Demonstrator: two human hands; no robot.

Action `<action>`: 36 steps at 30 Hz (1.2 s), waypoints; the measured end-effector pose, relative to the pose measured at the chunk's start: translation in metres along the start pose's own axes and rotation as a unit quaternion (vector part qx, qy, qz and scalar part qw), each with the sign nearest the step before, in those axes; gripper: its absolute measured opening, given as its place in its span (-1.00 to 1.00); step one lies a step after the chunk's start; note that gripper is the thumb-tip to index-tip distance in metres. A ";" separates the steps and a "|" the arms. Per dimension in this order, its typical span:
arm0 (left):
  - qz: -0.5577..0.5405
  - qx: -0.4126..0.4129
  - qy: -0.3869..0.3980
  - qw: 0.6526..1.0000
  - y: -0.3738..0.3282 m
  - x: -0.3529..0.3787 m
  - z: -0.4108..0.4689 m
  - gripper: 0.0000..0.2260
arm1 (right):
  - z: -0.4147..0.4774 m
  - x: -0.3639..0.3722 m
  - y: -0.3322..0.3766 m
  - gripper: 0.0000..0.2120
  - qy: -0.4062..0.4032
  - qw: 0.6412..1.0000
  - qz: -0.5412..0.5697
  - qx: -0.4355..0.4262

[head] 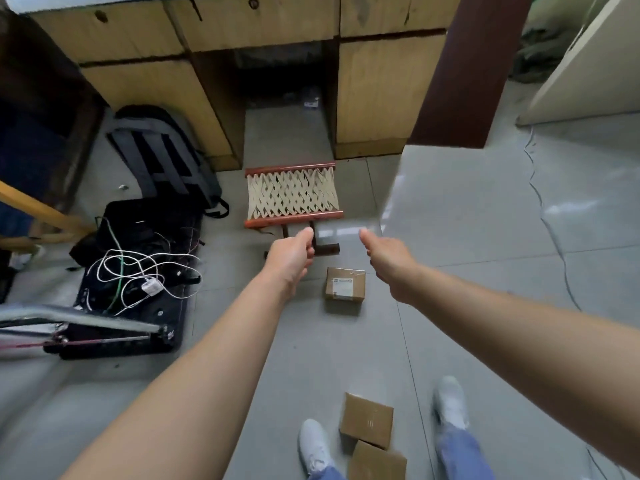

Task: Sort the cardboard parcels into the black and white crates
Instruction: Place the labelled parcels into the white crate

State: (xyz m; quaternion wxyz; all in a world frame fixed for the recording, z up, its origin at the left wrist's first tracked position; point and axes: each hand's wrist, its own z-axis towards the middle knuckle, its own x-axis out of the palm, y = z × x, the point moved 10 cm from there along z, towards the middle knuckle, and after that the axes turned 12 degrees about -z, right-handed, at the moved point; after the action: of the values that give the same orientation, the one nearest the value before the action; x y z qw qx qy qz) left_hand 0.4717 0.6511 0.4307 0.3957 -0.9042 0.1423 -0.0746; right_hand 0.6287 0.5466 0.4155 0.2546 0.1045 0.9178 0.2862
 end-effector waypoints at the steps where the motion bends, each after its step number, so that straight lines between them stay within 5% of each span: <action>1: 0.007 -0.002 -0.006 1.000 0.014 0.004 0.023 -0.78 | 0.024 0.004 -0.008 -0.45 0.002 1.000 -0.009 -0.001; 12: 0.024 -0.100 -0.094 0.990 0.229 0.018 0.234 -0.73 | 0.268 0.075 -0.161 -0.41 0.078 0.994 -0.042 0.063; 20: 0.072 -0.097 -0.114 0.986 0.326 0.041 0.357 -0.77 | 0.402 0.127 -0.255 -0.35 0.079 0.991 -0.036 0.102; 23: 0.055 -0.094 -0.101 0.989 0.353 0.051 0.394 -0.64 | 0.433 0.145 -0.284 -0.38 0.092 0.988 -0.009 0.125; 30: -0.056 -0.131 -0.082 0.986 0.372 0.064 0.405 -0.63 | 0.450 0.163 -0.283 -0.64 0.118 0.983 0.067 0.122; 36: -0.113 -0.122 -0.105 0.981 0.305 0.042 0.331 -0.71 | 0.373 0.128 -0.206 -0.60 0.112 0.990 0.019 0.079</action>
State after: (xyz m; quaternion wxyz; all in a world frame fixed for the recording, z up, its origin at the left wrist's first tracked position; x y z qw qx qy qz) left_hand 0.5330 0.6709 -0.0167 0.2840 -0.9588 0.0054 -0.0054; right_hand 0.7072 0.5980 -0.0191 0.1353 0.1088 0.9581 0.2277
